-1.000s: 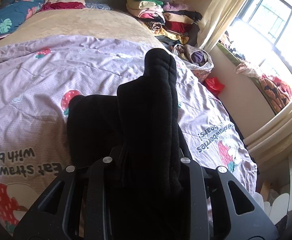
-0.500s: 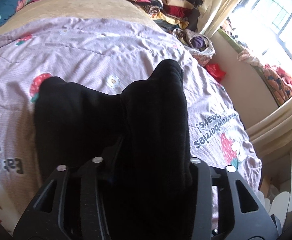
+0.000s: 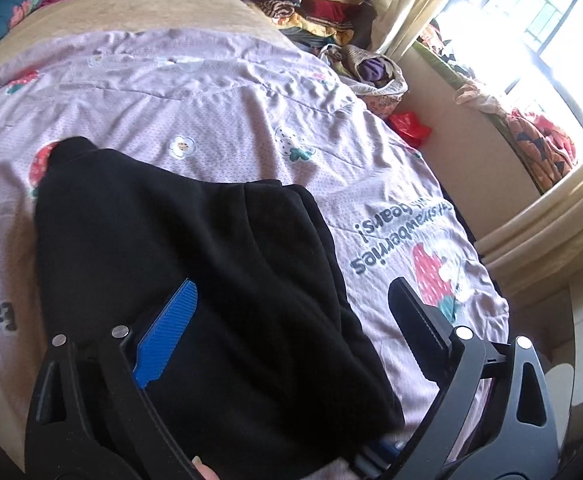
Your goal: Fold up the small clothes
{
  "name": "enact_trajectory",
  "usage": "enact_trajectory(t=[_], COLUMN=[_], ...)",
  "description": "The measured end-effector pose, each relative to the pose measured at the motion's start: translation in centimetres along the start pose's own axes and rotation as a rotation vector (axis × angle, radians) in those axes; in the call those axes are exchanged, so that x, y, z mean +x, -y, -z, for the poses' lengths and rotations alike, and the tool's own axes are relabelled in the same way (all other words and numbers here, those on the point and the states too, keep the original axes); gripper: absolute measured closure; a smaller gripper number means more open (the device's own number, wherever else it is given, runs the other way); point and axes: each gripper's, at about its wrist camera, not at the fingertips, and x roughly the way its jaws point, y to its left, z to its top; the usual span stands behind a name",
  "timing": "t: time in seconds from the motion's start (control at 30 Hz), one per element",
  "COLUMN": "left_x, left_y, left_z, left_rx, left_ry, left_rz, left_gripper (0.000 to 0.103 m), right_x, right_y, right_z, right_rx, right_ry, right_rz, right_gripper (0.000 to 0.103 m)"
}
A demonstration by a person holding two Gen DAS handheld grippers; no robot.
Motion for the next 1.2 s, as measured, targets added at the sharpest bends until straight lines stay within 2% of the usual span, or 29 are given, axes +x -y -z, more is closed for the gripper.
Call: enact_trajectory(t=[0.03,0.13,0.2,0.47,0.57,0.77,0.97,1.2], left_x=[-0.7,-2.9,-4.5,-11.0,-12.8,-14.9,-15.2,-14.7], left_y=[0.0,-0.2,-0.2,-0.2,-0.4,-1.1,-2.2,-3.6], left_z=[0.3,1.2,1.9,6.3,8.4,12.6,16.4,20.2], left_rx=[0.004,0.015,0.028,0.089,0.110,0.129,0.111,0.070], left_ry=[0.009,0.034,0.054,0.153,0.178,0.219,0.212,0.167], left_rz=[-0.001,-0.002,-0.005,-0.033,-0.052,-0.113,-0.127,-0.123], left_gripper=[0.013,0.013,0.010,0.010,0.010,0.010,0.009,0.009], right_x=[-0.7,-3.1,-5.0,-11.0,-12.1,-13.3,-13.6,-12.9], right_y=[-0.1,0.1,0.1,-1.0,-1.6,-3.1,-3.8,-3.3], right_z=[0.2,0.5,0.7,1.6,2.5,5.0,7.2,8.4], right_rx=[-0.015,-0.039,-0.061,-0.214,-0.260,-0.363,-0.424,-0.433], right_ry=[0.016,0.055,0.089,0.203,0.219,0.226,0.218,0.185], right_rz=[0.030,0.060,0.082,0.147,0.150,0.189,0.223,0.248], right_gripper=[0.065,0.062,0.053,0.016,0.011,0.006,0.005,0.005])
